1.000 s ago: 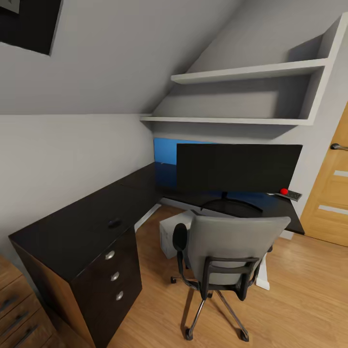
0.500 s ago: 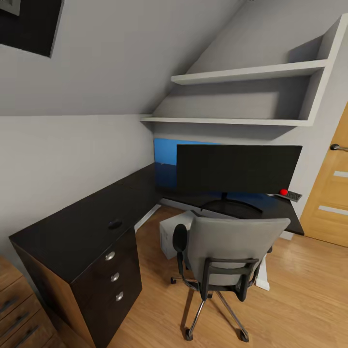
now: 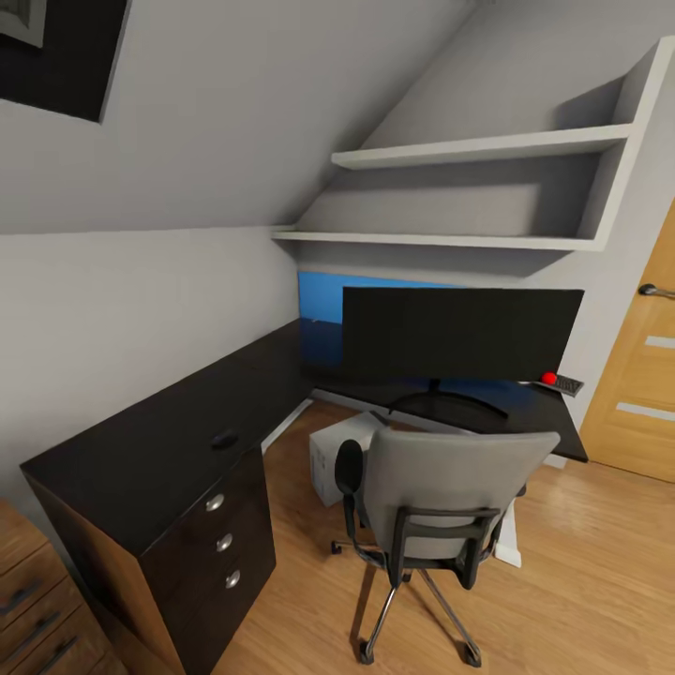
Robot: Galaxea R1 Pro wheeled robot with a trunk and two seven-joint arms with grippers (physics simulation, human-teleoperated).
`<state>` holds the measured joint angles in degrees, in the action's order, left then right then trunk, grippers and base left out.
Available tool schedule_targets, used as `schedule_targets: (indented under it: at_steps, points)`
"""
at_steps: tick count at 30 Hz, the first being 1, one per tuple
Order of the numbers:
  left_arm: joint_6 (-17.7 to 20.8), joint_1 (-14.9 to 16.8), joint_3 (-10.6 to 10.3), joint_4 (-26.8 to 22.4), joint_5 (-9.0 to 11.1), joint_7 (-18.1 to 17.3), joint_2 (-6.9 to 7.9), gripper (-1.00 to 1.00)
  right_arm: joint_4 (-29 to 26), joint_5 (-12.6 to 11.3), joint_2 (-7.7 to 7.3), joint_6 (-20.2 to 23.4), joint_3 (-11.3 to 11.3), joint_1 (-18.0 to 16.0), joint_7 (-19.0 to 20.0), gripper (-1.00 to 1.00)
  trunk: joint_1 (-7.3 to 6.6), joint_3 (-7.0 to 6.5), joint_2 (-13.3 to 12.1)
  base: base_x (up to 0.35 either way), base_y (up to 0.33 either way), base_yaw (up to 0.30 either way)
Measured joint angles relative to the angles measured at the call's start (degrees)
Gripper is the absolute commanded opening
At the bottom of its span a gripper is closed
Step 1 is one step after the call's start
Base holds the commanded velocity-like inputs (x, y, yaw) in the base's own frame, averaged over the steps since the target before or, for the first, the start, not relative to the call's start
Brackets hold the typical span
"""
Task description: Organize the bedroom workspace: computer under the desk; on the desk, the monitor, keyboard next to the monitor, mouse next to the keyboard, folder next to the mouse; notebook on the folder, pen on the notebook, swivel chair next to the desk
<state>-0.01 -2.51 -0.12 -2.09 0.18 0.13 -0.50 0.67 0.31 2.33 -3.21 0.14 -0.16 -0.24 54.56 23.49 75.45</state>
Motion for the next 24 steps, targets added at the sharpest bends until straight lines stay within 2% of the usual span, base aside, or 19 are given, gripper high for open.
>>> schedule_targets:
  at_steps: [5,6,14,15,16,17,24]
  points:
    - [-0.06,0.0,0.1,-1.61,0.11,0.03,0.26,1.0,-0.45,0.06,-0.05,-1.7,0.03,0.0,0.05,1.0,-1.1,-0.91,-2.01,0.0,0.0,0.0]
    - [-0.06,-0.01,0.1,-1.8,0.12,0.03,0.28,1.0,-0.51,0.08,-0.11,-8.46,0.04,-0.01,0.06,1.0,-1.32,-1.09,-2.41,0.0,0.0,0.0]
    - [-0.07,-0.01,0.12,-2.36,0.14,0.03,0.32,1.0,-0.62,-0.07,-0.52,-9.65,-0.09,0.0,0.0,1.0,-3.07,-2.53,-5.62,0.0,0.0,0.0]
    - [-0.09,0.03,0.7,-5.73,0.4,0.09,0.33,1.0,-0.62,-0.16,-0.38,-9.77,-0.19,0.0,0.0,1.0,-3.29,-2.72,-6.02,0.0,0.0,0.0]
    - [-0.08,0.0,2.04,-7.12,1.87,0.1,0.34,1.0,-0.63,-0.23,-0.24,-9.75,-0.15,0.0,0.0,1.0,-3.51,-2.89,-6.42,0.0,0.0,0.0]
    - [-0.07,0.0,3.74,-8.15,4.79,0.05,0.4,1.0,-0.68,-0.28,-0.08,-9.78,-0.12,0.0,0.0,1.0,-3.73,-3.07,-6.83,0.0,0.0,0.0]
    - [-0.07,-0.01,4.08,-9.18,5.49,0.03,0.42,1.0,-0.7,-0.16,-0.06,-10.82,0.01,0.0,0.08,1.0,-5.27,-4.32,-9.64,0.0,0.0,0.0]
